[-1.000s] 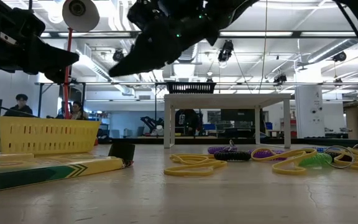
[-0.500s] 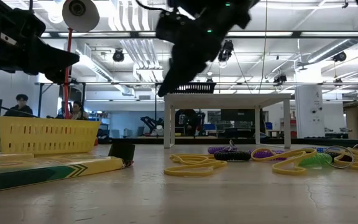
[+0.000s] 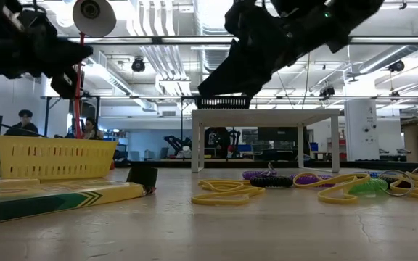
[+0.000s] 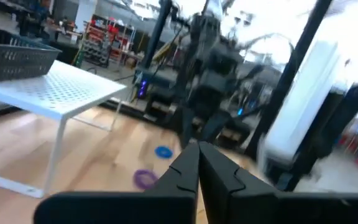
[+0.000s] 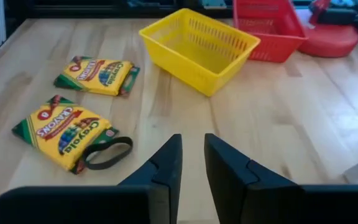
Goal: Pick & Place Office Desk Supplies
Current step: Put the yellow bin on the shelf
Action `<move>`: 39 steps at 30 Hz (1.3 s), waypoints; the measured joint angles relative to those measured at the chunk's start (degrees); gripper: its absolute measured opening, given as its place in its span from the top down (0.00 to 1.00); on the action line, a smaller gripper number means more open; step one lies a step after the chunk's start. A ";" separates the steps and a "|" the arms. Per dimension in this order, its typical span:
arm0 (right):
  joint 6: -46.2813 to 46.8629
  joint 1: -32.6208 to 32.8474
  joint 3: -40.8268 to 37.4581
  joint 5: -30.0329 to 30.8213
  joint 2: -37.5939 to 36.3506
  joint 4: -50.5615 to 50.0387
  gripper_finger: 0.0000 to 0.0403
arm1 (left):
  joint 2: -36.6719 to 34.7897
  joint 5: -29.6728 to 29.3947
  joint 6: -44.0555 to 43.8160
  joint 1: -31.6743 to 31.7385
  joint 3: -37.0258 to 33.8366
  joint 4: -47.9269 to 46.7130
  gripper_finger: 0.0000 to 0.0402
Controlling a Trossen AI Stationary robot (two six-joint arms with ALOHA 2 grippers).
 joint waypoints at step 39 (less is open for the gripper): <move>-9.81 0.01 -1.53 -0.43 0.78 5.44 0.85 | 54.11 -2.41 -34.04 -4.04 31.66 -63.37 0.67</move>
